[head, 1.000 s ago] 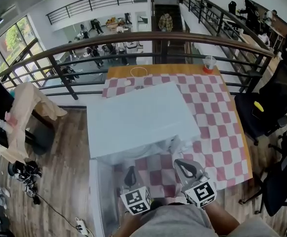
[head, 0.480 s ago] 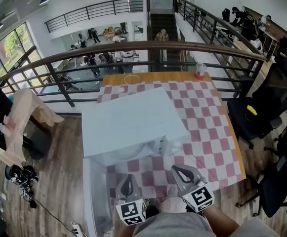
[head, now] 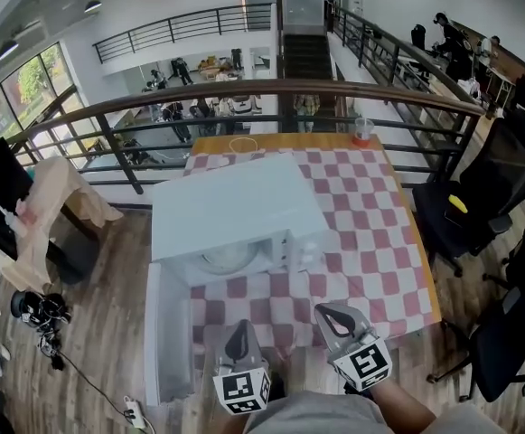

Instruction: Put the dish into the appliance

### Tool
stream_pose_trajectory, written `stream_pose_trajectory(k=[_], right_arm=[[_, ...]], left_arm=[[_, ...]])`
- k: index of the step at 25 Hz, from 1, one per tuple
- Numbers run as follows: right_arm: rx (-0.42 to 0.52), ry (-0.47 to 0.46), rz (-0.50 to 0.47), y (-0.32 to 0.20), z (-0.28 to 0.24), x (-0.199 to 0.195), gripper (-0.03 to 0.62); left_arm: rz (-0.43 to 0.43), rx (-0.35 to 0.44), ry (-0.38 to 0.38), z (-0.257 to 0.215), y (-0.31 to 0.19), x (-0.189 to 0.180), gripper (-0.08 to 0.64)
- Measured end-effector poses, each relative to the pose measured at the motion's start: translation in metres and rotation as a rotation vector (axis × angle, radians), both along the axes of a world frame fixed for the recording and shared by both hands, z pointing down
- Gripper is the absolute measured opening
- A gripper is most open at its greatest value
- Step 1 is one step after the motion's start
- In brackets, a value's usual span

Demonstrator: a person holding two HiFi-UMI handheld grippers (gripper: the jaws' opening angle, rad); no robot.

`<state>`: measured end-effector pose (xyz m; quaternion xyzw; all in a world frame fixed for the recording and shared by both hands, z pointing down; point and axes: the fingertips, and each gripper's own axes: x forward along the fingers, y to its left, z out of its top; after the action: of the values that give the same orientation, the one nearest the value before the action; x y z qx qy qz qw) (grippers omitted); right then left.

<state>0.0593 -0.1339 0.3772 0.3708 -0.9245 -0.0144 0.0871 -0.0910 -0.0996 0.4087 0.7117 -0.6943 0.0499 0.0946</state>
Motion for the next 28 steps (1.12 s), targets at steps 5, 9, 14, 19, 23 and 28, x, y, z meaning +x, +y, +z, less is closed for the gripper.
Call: stream_pose_trajectory(k=[5, 9, 14, 19, 23, 28], right_arm=[[-0.014, -0.007, -0.053, 0.045, 0.004, 0.017, 0.000], [-0.012, -0.029, -0.070, 0.074, 0.007, 0.027, 0.000], [-0.013, -0.053, -0.078, 0.096, 0.004, 0.036, 0.000], [-0.001, -0.077, -0.044, 0.099, -0.005, 0.047, 0.000], [-0.022, -0.105, -0.009, 0.104, -0.007, 0.051, 0.000], [-0.046, -0.084, 0.017, 0.110, -0.006, 0.040, 0.000]], left_arm=[[0.008, 0.011, -0.007, -0.010, 0.046, 0.036, 0.012], [0.003, 0.020, -0.018, -0.016, 0.080, 0.055, 0.012], [-0.003, 0.023, -0.032, -0.024, 0.102, 0.065, 0.012], [0.030, 0.024, -0.041, -0.032, 0.107, 0.077, 0.012], [0.083, 0.022, -0.038, -0.037, 0.107, 0.085, 0.012], [0.102, 0.020, -0.017, -0.039, 0.111, 0.074, 0.012]])
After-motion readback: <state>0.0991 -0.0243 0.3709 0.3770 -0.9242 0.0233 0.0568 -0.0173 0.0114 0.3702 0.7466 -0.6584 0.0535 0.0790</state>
